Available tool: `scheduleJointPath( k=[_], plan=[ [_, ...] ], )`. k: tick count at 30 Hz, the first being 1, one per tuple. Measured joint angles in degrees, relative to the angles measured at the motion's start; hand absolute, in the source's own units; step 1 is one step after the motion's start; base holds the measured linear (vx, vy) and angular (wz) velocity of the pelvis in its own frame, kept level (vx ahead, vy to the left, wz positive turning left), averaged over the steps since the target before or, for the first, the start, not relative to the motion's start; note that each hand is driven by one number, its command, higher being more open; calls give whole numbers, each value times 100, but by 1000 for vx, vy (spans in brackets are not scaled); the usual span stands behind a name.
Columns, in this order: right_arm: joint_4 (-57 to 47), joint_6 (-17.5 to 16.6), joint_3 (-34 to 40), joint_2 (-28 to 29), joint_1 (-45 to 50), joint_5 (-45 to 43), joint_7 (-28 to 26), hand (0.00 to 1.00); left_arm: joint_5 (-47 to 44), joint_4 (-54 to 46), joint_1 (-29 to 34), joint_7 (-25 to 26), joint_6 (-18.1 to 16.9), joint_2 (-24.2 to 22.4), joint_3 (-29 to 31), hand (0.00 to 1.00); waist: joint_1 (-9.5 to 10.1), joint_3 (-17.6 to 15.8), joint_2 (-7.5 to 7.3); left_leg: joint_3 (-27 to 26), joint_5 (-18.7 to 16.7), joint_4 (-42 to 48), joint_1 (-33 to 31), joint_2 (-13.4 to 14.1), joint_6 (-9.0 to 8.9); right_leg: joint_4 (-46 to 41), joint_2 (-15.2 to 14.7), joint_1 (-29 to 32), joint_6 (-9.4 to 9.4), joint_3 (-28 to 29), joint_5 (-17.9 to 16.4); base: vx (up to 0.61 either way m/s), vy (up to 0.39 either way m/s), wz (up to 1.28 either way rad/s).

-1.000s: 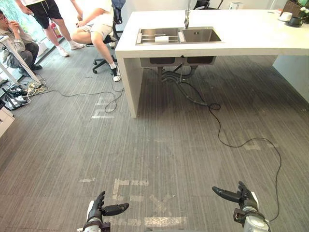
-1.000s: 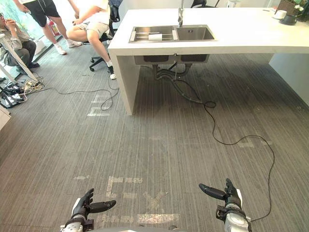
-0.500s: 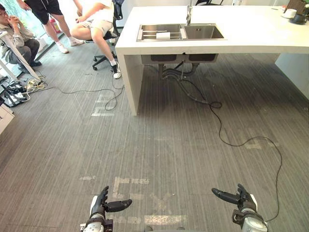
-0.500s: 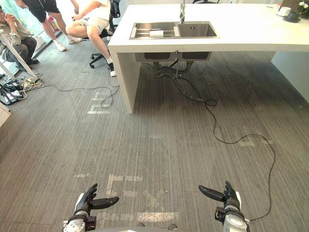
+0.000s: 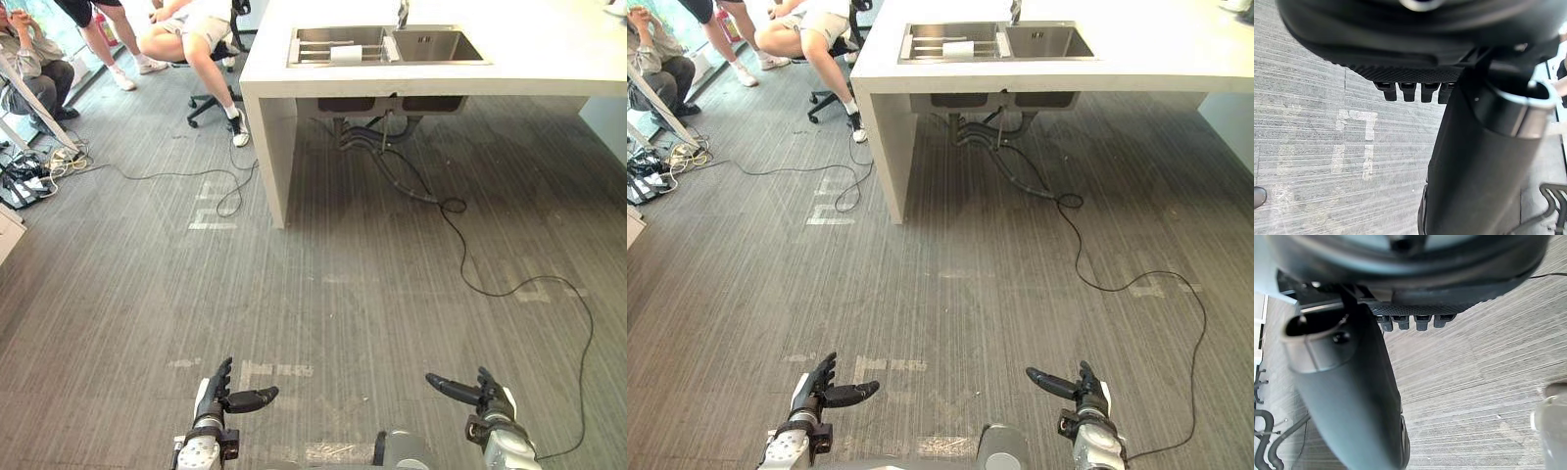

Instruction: Walk over to the sink, pick up the cup, carry it to the dishwasher, place the cup inside the dishwasher, then close the dishwasher door

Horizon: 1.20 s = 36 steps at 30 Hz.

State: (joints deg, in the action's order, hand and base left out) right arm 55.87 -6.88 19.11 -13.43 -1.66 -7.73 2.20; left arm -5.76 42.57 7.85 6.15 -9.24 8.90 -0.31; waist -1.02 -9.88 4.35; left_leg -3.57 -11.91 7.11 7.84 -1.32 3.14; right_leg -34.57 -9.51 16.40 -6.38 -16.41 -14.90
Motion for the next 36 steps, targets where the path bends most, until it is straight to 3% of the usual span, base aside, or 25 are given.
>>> scheduleJointPath(
  k=[1, 2, 3, 4, 5, 8, 9, 10, 12, 14, 16, 18, 19, 20, 21, 22, 23, 25, 27, 28, 29, 31, 34, 36],
  plan=[
    [-1, -1, -46, -21, -37, 0, 0, 100, -4, 11, -6, 5, 0, 4, 0, 100, -2, -28, 30, 13, -64, -9, 58, 116, -111, 445, 98, 94, 108, -47, 132, 324, -176, 8],
    [-4, -3, -115, -42, -31, 0, 0, 100, -5, 23, -7, 7, 0, 28, -1, 100, -2, -40, -38, 24, -163, -7, 152, 134, -270, 979, 146, 107, 234, -2, 529, 353, -208, 8],
    [-5, -4, -143, -48, -24, 1, 2, 100, -5, 25, -9, 9, 0, 42, -1, 100, -2, -52, -114, 34, -222, -4, 223, 102, -354, 1103, 109, 105, 432, 45, 886, 410, -269, 15],
    [5, 1, -160, -117, 11, -1, 4, 100, -7, 118, -52, 13, 9, -33, -1, 100, -32, -51, -111, 118, -403, 32, 346, 160, -406, 823, 79, 104, 751, -3, 1052, 356, -268, 20],
    [-2, 4, -159, -159, -8, -2, 19, 100, -8, 166, -92, 15, 3, -122, -3, 100, -91, -22, -50, 149, -489, 171, 309, 280, -536, 600, 116, 143, 790, -88, 774, 350, -267, 22],
    [-3, 3, -160, -188, 7, -4, 23, 100, -9, 311, -201, 7, 7, -270, -10, 100, -151, -8, 16, 150, -578, 1239, -72, 552, -684, 718, 313, -139, 942, -271, 512, 302, -257, 20],
    [-3, 4, -169, -196, 93, -14, 29, 100, -13, 295, -227, -4, 6, -329, -14, 100, -173, -22, 57, 150, -469, 2379, -514, 760, -814, 1074, 483, -522, 967, -406, 508, 340, -249, 30],
    [3, 4, -218, -197, 192, -22, 44, 100, -27, 268, -242, -7, 0, -346, -15, 100, -161, -40, 65, 100, -293, 3665, -984, 993, -914, 1482, 683, -980, 1119, -498, 528, 343, -237, 27],
    [13, 2, -322, -208, 224, -166, 71, 100, -76, 265, -221, -2, 2, -332, -10, 100, -120, -83, 47, -220, -340, 4875, -1428, 1347, -823, 1969, 906, -1545, 1311, -512, 569, 336, -204, 0],
    [12, -35, -358, -233, 183, -237, 102, 100, -131, 261, -257, -3, 6, -353, -16, 100, -88, -139, -31, -699, -453, 5105, -2056, 1479, -644, 2491, 950, -2126, 1355, -449, 612, 392, -164, -14],
    [-18, -24, -346, -201, 129, -243, 159, 100, -181, 238, -322, 8, 6, -382, -11, 100, 44, -144, -31, -943, -498, 4298, -2388, 1319, -611, 2692, 890, -2321, 1339, -298, 633, 334, -5, -37],
    [-458, -3, -373, -10, 261, -246, 220, 100, -219, 171, -375, 15, 6, -392, -8, 100, 117, -192, -108, -974, -368, 2857, -2570, 902, -588, 2914, 727, -2548, 1328, -203, 626, 325, 88, -30],
    [-967, -7, -398, 123, 446, -221, 234, 100, -220, 71, -384, 25, 6, -421, -7, 100, 137, -194, -107, -930, 93, 1722, -2652, 666, -597, 3038, 650, -2635, 1227, -132, 582, 454, 195, -29],
    [-1355, -22, -511, 214, 625, -212, 217, 100, -220, -8, -379, 68, -9, -435, -6, 100, 148, -175, -16, -772, 614, 751, -2667, 600, -615, 3104, 704, -2740, 980, -49, 486, 381, 175, -34],
    [-1473, -27, -591, 255, 700, -173, 218, 100, -220, -9, -377, 102, -22, -427, 2, 100, 166, -164, 21, -705, 1014, 622, -2667, 629, -499, 3108, 755, -2787, 852, 16, 409, 499, 282, -44],
    [-1629, -15, -716, 413, 806, -109, 218, 100, -221, -8, -365, 153, -25, -392, 97, 100, 175, -129, -52, -669, 1453, 699, -2582, 546, -198, 3099, 658, -2896, 659, 145, 241, 435, 211, -37],
    [-1834, -25, -825, 573, 956, -52, 214, 100, -223, -7, -368, 207, -29, -369, 206, 100, 162, -131, -285, -736, 1171, 990, -2667, 375, -75, 3010, 452, -2908, 511, 175, 104, 529, 242, -32],
    [-1928, -63, -855, 635, 1065, 105, 181, 100, -231, 30, -405, 257, -22, -393, 216, 100, 171, -127, -390, -891, 723, 1382, -2779, 284, 52, 2401, 180, -2635, 298, 465, -58, 451, 185, -29],
    [-1840, -47, -856, 636, 1137, 300, 142, 100, -262, 30, -271, 260, -18, -416, 214, 100, 164, -142, -415, -1115, 432, 1360, -2403, 212, 83, 827, -102, -2075, -17, 927, -52, 461, 227, -47],
    [-1830, -42, -883, 635, 1247, 417, 132, 100, -274, 30, -141, 278, -14, -393, 212, 100, 130, -160, -437, -1182, 254, 1295, -1988, 139, 170, -429, -279, -1682, -460, 1144, 142, 382, 151, -27],
    [-1829, -42, -893, 635, 1320, 493, 124, 100, -287, 29, -89, 288, -12, -371, 206, 100, 91, -161, -438, -1181, 150, 1286, -1796, 120, 181, -938, -330, -1536, -463, 1162, 143, 474, 147, -14],
    [-1812, -41, -1063, 620, 1535, 528, 101, 100, -363, 24, 37, 381, -14, -254, 203, 100, -28, -151, -435, -1133, 11, 895, -1011, 69, 186, -1884, -480, -1015, -161, 784, -19, 486, 88, 11],
    [-1696, -45, -1138, 619, 1476, 568, 68, 100, -453, 27, -115, 438, -49, -171, 247, 100, -141, -193, -359, -962, 26, 482, -515, 230, 159, -1051, -219, -316, 258, 247, -258, 449, -30, 24],
    [-1598, -45, -1157, 614, 1390, 568, 71, 100, -506, 36, -230, 481, -54, -170, 276, 100, -155, -242, -281, -862, 24, 424, -342, 391, 155, -229, 55, -74, 321, 163, -221, 355, -117, 26]
  ],
)
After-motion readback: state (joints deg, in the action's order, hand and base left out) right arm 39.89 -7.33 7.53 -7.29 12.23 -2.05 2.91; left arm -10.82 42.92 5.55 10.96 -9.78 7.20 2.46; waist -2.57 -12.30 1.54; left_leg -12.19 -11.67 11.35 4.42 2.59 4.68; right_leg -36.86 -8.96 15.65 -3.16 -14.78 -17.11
